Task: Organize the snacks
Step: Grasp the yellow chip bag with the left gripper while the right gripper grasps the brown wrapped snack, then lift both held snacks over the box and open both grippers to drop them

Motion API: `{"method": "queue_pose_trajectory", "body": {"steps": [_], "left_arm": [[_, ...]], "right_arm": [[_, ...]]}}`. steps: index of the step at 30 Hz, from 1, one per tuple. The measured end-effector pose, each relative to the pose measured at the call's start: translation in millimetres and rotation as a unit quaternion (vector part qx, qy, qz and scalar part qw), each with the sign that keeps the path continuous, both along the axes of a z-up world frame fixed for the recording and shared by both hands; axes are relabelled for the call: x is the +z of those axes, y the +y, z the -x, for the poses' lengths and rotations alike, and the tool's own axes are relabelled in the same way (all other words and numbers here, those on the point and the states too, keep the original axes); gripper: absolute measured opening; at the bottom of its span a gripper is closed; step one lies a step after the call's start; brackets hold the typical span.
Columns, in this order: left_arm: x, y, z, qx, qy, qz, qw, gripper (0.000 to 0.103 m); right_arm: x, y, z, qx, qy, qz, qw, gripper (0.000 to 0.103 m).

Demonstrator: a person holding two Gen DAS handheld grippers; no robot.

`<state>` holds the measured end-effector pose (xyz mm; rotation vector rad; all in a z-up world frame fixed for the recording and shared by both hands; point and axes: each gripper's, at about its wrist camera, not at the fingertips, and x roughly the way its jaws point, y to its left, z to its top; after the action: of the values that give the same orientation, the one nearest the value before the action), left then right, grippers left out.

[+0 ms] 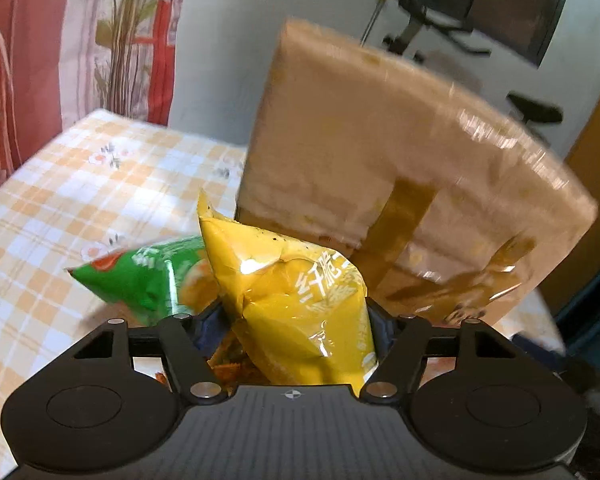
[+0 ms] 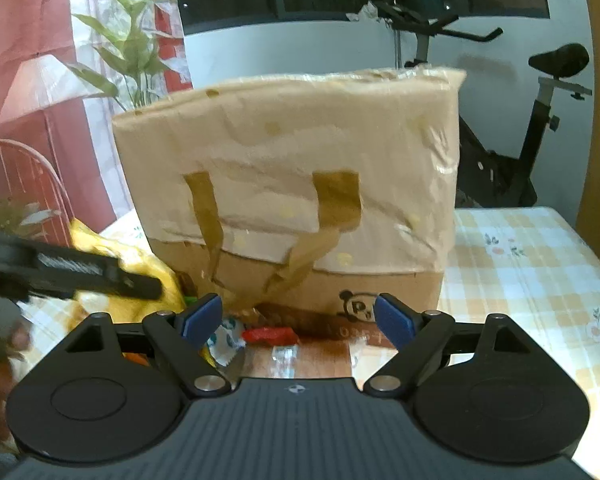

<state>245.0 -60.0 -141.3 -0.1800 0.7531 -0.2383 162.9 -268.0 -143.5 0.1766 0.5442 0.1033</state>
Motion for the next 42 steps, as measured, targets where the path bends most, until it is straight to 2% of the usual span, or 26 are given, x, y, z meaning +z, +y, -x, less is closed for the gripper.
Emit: {"method": "queue_pose_trajectory", "body": {"steps": [6,10,14,25,27,32,38,42], "left_arm": [[26,8,23,0.012,-0.068,-0.011,0.9976,0.071],[31,7,31,0.029,-0.090,-0.026,0.9952,0.071],[31,7,35,0.036,-0.090,-0.030,0.9949,0.071],[27,17,33,0.038,-0.087,-0.037,0.9948,0.071],[27,17,34,0.039,-0.088,-0.037,0.9947,0.071],[29,16,37,0.039,-0.092,-0.039,0.9942,0.071],[29,15,39,0.037,-0.097,-0.044,0.9936,0.071],[30,15,41,0.034,-0.104,-0.045,0.9930,0.072]], "right_arm": [[-17,4,-5,-0.005,0.035,0.010,0.999,0.086],[-30,11,-10,-0.006,0.060,0.021,0.998,0.086],[-47,15,-16,-0.002,0.075,0.045,0.996,0.089],[-57,24,-19,0.019,0.089,0.038,0.995,0.089],[-59,22,-18,0.018,0.092,0.033,0.995,0.085],[-54,19,-11,0.016,0.092,0.038,0.995,0.076],[-43,12,7,0.023,0.079,0.041,0.996,0.074],[-34,8,19,0.015,0.053,0.040,0.998,0.074]]}}
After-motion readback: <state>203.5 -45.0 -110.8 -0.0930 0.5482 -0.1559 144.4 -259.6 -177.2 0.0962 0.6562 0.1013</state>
